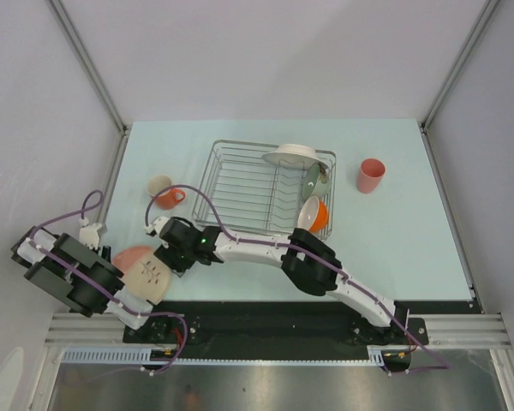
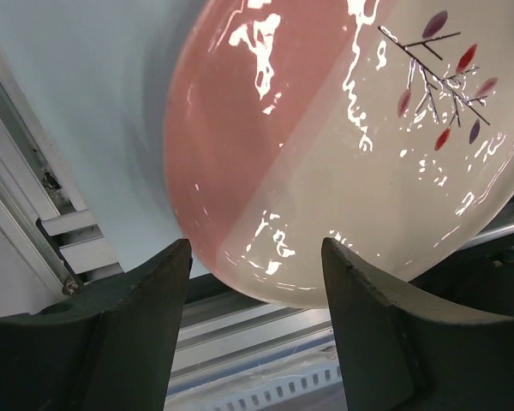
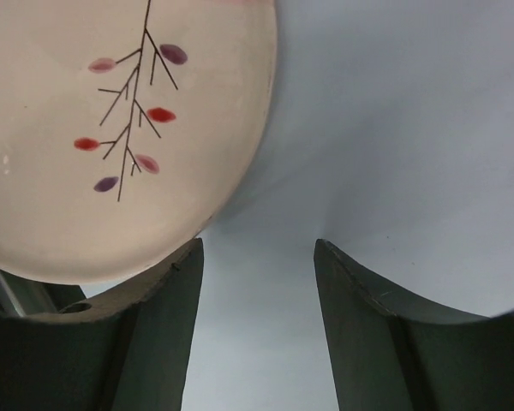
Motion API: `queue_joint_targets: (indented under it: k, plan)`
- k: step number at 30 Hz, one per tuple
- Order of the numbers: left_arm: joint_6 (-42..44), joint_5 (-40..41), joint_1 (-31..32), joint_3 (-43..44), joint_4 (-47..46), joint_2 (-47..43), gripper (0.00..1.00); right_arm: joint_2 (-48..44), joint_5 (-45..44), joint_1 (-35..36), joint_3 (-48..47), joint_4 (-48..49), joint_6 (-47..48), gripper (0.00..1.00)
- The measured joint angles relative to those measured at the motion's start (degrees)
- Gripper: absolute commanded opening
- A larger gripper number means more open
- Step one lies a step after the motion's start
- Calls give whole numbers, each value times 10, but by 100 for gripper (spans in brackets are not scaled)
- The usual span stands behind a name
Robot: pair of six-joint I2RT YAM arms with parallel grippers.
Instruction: Load the mixed dishes into the dish rack
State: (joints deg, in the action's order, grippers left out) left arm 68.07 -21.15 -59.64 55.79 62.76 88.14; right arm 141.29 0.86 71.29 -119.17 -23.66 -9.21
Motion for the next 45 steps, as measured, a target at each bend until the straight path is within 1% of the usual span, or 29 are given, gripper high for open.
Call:
queue_joint_targets:
  k: [8, 19, 32, 38, 45]
  plan:
    - [16, 6, -22, -9, -2, 14, 67, 17, -6, 8, -23, 0, 7, 57]
    - [19, 4, -24, -13, -10, 27, 67, 10, -21, 11, -20, -3, 15, 58]
    - [13, -2, -24, -19, -17, 34, 67, -9, 21, 16, -26, -1, 7, 58]
    - [8, -5, -21, -19, -18, 34, 67, 17, 32, 16, -80, 4, 7, 58]
    - [3, -11, 1, -18, -19, 32, 67, 60, 7, 14, -86, 20, 23, 58]
